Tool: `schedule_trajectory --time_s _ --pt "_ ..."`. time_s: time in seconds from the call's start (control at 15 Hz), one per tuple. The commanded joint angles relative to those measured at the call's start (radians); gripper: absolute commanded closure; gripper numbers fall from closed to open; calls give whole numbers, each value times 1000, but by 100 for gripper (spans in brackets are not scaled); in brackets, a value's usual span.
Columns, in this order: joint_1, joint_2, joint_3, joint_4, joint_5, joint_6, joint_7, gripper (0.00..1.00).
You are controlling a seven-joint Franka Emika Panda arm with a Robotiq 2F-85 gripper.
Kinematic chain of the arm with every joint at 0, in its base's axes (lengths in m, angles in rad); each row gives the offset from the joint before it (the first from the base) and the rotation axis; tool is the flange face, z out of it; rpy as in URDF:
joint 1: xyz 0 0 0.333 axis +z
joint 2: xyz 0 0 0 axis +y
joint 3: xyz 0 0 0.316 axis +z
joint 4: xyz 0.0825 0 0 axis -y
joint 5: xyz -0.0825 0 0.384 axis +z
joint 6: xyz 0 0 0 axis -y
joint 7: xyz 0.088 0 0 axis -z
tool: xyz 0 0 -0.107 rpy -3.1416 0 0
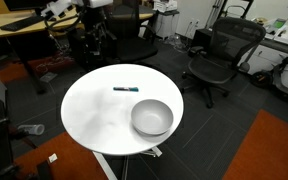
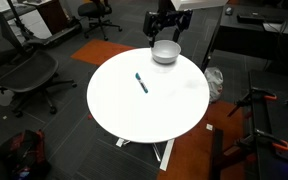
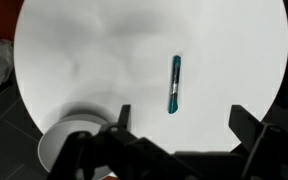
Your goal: Pick up the pen and put it in the bowl
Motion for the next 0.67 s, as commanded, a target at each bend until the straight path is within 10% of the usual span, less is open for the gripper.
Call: schedule_trajectory --time_s 0.0,0.6 --pt "24 65 -29 49 -23 23 39 0" --pt "67 192 -69 114 -22 45 43 0"
